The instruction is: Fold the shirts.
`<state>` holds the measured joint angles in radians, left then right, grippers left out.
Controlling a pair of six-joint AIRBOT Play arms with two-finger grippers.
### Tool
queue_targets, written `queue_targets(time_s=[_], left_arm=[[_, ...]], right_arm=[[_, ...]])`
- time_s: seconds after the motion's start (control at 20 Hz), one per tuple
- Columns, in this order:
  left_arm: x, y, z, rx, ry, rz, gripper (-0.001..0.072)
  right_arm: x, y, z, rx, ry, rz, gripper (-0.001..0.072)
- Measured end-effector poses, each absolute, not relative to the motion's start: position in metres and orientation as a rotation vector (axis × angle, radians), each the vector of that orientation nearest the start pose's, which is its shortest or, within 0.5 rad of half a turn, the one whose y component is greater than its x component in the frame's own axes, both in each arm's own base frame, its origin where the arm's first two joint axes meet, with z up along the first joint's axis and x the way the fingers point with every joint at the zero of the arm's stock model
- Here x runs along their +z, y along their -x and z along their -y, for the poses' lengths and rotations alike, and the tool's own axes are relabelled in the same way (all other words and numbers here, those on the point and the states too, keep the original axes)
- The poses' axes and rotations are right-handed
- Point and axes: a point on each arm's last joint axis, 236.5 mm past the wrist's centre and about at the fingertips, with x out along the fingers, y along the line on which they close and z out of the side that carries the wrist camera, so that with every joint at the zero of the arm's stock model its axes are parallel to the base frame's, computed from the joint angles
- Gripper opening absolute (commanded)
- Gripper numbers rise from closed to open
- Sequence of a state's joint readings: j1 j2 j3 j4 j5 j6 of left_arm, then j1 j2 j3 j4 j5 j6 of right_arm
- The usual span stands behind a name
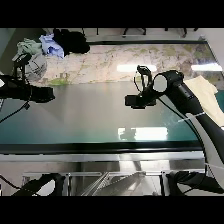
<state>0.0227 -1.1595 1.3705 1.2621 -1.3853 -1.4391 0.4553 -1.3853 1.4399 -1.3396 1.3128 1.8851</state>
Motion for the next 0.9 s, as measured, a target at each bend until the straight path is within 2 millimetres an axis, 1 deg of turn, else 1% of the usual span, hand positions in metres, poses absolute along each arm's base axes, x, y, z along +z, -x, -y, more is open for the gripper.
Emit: queue_targets(time_s=[0.4, 0.65, 0.75, 0.8, 0.85, 0.9], left_arm=[[0.124, -0.368, 0.062, -0.288, 0.126, -1.139, 0.0013], [0.131, -0.394, 0.06, -0.262, 0.14, -1.025, 0.0013], [0.137, -0.411, 0.056, -0.236, 0.147, -0.953, 0.0014], [0.141, -0.423, 0.047, -0.196, 0.159, -0.912, 0.0132], [0.143, -0.436, 0.033, -0.14, 0.174, -0.878, 0.0469], [0.144, -0.447, 0.015, -0.08, 0.187, -0.852, 0.0673]], right_arm=[[0.062, -0.351, -0.23, 0.341, -0.165, -1.352, 0.0015], [0.061, -0.351, -0.23, 0.341, -0.164, -1.352, 0.0015], [0.061, -0.351, -0.23, 0.34, -0.164, -1.352, 0.0015], [0.061, -0.351, -0.23, 0.341, -0.164, -1.352, 0.0015], [0.061, -0.351, -0.23, 0.341, -0.164, -1.352, 0.0015], [0.061, -0.351, -0.23, 0.34, -0.164, -1.352, 0.0015]])
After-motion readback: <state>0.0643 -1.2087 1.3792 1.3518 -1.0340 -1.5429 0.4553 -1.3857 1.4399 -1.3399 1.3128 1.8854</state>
